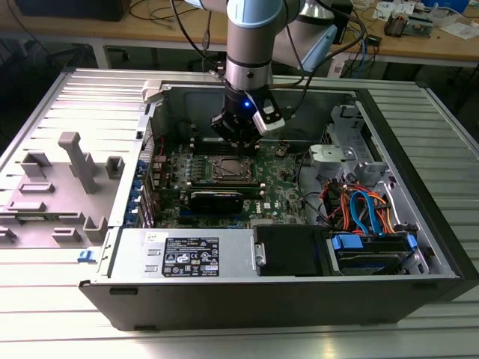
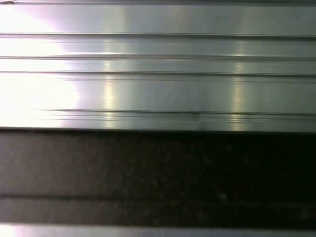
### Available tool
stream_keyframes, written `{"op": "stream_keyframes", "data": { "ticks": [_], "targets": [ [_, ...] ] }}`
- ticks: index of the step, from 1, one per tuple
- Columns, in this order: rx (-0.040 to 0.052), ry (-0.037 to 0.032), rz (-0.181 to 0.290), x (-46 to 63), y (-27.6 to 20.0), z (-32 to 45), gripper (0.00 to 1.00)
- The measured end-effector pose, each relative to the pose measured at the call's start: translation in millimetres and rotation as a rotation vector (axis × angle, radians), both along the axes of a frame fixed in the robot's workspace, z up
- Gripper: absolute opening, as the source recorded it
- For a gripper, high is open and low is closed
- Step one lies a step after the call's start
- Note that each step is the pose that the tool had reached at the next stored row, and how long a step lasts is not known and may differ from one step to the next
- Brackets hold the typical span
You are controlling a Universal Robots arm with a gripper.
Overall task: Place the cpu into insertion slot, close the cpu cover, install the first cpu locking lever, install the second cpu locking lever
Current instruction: 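Install the second cpu locking lever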
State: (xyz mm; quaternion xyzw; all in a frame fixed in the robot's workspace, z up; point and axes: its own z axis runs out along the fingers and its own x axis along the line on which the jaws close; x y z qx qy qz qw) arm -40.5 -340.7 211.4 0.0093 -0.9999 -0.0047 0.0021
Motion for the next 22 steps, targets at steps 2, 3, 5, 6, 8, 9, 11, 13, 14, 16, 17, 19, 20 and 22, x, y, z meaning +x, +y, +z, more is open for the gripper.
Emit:
{"op": "stream_keyframes", "data": {
  "ticks": [2, 3, 5, 6, 8, 9, 11, 13, 14, 16, 17, 19, 20, 22],
  "targets": [
    [0.0, 0.0, 0.0, 0.0, -1.3, 0.0, 0.11],
    [0.0, 0.0, 0.0, 0.0, -1.9, 0.0, 0.11],
    [0.0001, 0.0, 0.0, 0.0, -4.3, 0.0, 0.11],
    [0.0, 0.0001, 0.0, 0.0, -4.9, 0.2, 0.11],
    [-0.0002, 0.0001, 0.0, 0.0, -5.5, 1.7, 0.11],
    [0.0, 0.0, 0.0, 0.0, -5.9, 3.6, 0.11],
    [0.0001, 0.0, 0.0, 0.0, -7.0, 5.4, 0.11],
    [0.0002, 0.0001, 0.0, 0.0, -9.9, 6.3, 0.11],
    [0.0015, 0.0003, 0.0, 0.0, -12.7, 6.3, 0.11],
    [0.0024, 0.0002, 0.0, 0.0, -16.2, 6.3, 0.11],
    [0.0026, 0.0004, 0.0, 0.0, -18.8, 6.3, 0.11],
    [0.003, 0.0005, 0.0, 0.0, -23.0, 6.3, 0.11],
    [0.003, 0.0005, 0.0, 0.0, -25.2, 6.3, 0.11],
    [0.0031, 0.0012, 0.0, 0.1, -29.7, 6.3, 0.11]
  ]
}}
